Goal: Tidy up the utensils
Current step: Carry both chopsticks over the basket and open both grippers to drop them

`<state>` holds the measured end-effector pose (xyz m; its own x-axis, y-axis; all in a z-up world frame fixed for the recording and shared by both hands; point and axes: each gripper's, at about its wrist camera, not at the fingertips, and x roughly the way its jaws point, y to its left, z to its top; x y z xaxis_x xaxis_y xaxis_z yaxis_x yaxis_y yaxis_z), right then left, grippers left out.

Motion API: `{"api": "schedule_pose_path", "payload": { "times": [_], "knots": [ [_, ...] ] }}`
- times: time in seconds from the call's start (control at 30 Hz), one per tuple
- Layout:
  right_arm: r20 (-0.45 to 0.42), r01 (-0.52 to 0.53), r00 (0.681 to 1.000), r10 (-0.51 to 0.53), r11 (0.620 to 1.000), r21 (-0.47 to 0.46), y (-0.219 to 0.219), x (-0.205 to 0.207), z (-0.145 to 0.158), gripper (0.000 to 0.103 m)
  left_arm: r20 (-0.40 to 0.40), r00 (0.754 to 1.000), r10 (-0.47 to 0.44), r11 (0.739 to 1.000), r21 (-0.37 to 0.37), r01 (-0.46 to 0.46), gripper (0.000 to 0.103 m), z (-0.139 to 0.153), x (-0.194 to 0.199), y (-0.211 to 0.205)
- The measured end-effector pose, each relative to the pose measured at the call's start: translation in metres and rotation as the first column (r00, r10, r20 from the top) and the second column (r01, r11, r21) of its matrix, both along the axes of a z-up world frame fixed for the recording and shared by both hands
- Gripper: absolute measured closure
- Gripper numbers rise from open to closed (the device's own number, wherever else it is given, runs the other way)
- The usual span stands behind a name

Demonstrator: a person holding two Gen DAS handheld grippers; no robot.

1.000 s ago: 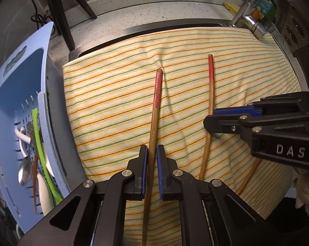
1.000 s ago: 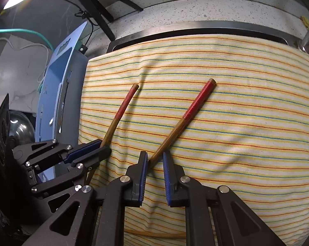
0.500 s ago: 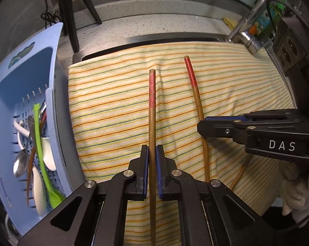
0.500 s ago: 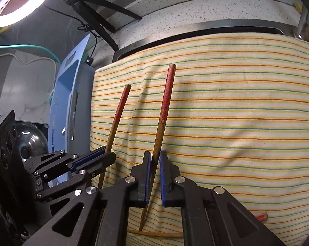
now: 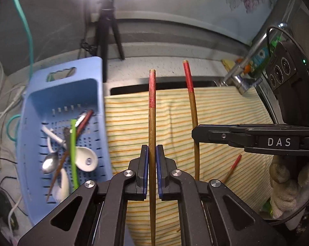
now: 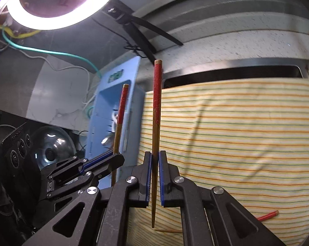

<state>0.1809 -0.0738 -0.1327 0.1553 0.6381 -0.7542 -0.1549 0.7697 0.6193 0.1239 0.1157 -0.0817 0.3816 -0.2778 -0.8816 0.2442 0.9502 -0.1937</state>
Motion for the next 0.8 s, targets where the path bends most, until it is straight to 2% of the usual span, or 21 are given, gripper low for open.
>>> {"api": "schedule_pose_path", "payload": {
  "times": [0.2, 0.43, 0.63, 0.8],
  "knots": [
    [0.037, -0.068, 0.997, 0.068, 0.998, 0.007, 0.041, 0.002, 0.018, 0.097, 0.024, 0.994, 0.108, 0.994, 0.016, -0.108, 0.097, 0.005, 0.001, 0.053],
    [0.067, -0.142, 0.988, 0.142, 0.990, -0.011, 0.099, 0.008, 0.025, 0.097, 0.007, 0.979, 0.205, 0.979, 0.020, -0.205, 0.097, -0.010, 0.003, 0.103],
    [0.078, -0.193, 0.978, 0.196, 0.980, -0.045, 0.145, 0.011, 0.020, 0.097, -0.002, 0.970, 0.242, 0.970, 0.001, -0.242, 0.097, -0.021, 0.011, 0.124],
    [0.085, -0.202, 0.974, 0.209, 0.976, -0.080, 0.161, 0.011, 0.015, 0.094, -0.012, 0.966, 0.256, 0.966, -0.012, -0.257, 0.097, -0.026, 0.017, 0.132]
  ]
}}
